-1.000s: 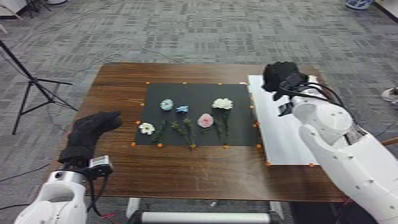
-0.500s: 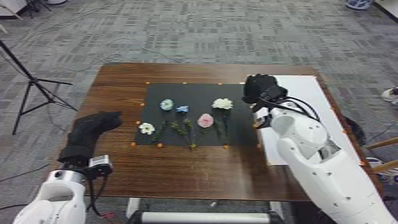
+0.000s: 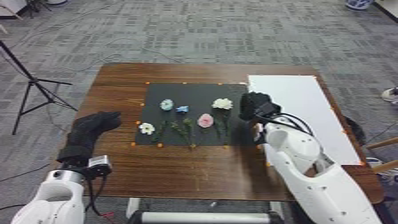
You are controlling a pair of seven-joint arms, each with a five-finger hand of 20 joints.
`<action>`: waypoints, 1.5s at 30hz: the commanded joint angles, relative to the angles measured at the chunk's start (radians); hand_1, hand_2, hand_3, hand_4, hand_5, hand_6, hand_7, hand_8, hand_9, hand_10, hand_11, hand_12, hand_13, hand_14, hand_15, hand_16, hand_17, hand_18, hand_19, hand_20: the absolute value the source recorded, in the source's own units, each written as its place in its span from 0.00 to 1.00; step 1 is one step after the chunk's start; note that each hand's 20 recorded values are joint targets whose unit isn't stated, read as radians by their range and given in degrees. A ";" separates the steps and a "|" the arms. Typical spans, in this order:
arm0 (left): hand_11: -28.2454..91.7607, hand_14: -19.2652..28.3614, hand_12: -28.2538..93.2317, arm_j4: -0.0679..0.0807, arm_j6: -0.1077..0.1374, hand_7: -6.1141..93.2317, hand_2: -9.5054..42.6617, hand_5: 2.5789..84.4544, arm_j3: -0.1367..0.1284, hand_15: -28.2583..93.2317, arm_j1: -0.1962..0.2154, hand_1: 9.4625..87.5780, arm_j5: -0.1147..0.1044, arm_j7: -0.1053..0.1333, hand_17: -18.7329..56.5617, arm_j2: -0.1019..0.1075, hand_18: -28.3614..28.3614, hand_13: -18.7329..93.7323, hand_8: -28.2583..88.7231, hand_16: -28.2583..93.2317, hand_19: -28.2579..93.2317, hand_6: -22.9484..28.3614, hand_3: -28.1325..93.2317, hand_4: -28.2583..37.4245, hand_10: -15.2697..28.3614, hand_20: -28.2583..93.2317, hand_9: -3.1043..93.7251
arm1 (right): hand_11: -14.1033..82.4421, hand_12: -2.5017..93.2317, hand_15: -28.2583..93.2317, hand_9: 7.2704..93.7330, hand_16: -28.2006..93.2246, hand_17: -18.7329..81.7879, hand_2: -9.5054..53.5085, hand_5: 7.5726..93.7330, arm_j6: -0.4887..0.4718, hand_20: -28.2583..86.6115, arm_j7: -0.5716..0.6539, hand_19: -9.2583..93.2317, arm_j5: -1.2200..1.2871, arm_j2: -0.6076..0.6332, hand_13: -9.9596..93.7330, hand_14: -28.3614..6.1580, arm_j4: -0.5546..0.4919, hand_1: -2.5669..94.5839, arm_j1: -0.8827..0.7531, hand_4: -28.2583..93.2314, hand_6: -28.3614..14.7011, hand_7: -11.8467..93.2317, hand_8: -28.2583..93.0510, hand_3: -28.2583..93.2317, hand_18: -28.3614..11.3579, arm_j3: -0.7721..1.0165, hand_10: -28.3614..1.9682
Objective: Arrange flowers
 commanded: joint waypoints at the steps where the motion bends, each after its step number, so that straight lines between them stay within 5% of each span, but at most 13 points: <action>1: 0.44 0.81 0.37 -0.008 -0.023 0.24 0.33 0.70 -0.004 0.47 0.004 0.23 0.006 -0.019 0.31 0.002 0.74 0.53 0.18 0.23 0.33 0.43 0.79 0.05 0.68 0.38 0.60 | 0.28 0.33 0.76 0.96 0.52 0.55 0.00 0.87 0.009 0.74 0.022 0.90 -0.009 -0.035 0.80 0.52 0.003 0.60 -0.036 0.07 0.73 0.31 0.26 0.75 0.11 0.007 0.60; 16: 0.44 0.81 0.37 -0.001 -0.059 0.24 0.29 0.68 -0.007 0.47 -0.005 0.23 0.012 -0.029 0.30 0.004 0.74 0.53 0.18 0.23 0.33 0.45 0.80 0.06 0.68 0.38 0.60 | 0.35 0.23 0.77 0.89 0.52 0.53 0.00 0.82 -0.003 0.74 0.017 0.89 0.020 -0.039 0.77 0.49 0.008 0.48 -0.017 0.11 0.67 0.30 0.26 0.74 0.10 0.025 0.54; 20: 0.44 0.81 0.38 0.001 -0.068 0.24 0.27 0.68 -0.007 0.46 -0.007 0.22 0.015 -0.028 0.30 0.004 0.74 0.52 0.18 0.23 0.33 0.45 0.80 0.06 0.68 0.38 0.59 | 0.34 0.22 0.77 0.88 0.52 0.53 0.00 0.81 -0.003 0.75 0.015 0.89 0.036 -0.040 0.76 0.47 0.009 0.38 -0.006 0.09 0.68 0.29 0.17 0.81 0.09 0.031 0.53; 33: 0.44 0.81 0.37 0.002 -0.067 0.23 0.23 0.66 -0.009 0.45 -0.010 0.23 0.016 -0.008 0.28 0.002 0.74 0.51 0.18 0.23 0.31 0.45 0.80 0.09 0.68 0.38 0.57 | 0.32 0.21 0.76 0.85 0.52 0.52 0.00 0.79 0.003 0.75 0.029 0.88 0.098 -0.055 0.75 0.42 -0.037 0.27 0.003 0.10 0.62 0.27 0.15 0.78 0.06 0.102 0.45; 37: 0.44 0.80 0.37 -0.001 -0.048 0.24 0.23 0.66 -0.024 0.45 -0.003 0.23 0.020 0.031 0.28 -0.001 0.73 0.51 0.18 0.23 0.31 0.45 0.80 0.09 0.68 0.38 0.57 | 0.30 0.21 0.68 0.78 0.48 0.49 0.05 0.73 0.014 0.72 -0.060 0.82 0.386 -0.076 0.72 0.37 -0.154 0.24 -0.068 0.12 0.59 0.25 0.16 0.78 0.09 0.288 0.39; 45: 0.44 0.79 0.37 -0.036 -0.015 0.24 0.24 0.66 -0.075 0.44 0.048 0.23 0.022 0.100 0.34 -0.006 0.69 0.52 0.18 0.23 0.28 0.45 0.79 0.09 0.68 0.37 0.57 | 0.22 0.19 0.42 0.55 0.42 0.40 0.19 0.52 -0.330 0.57 -0.172 0.52 1.316 -0.246 0.57 0.29 -0.243 0.20 -0.234 0.11 0.55 0.22 0.17 0.80 0.20 0.652 0.33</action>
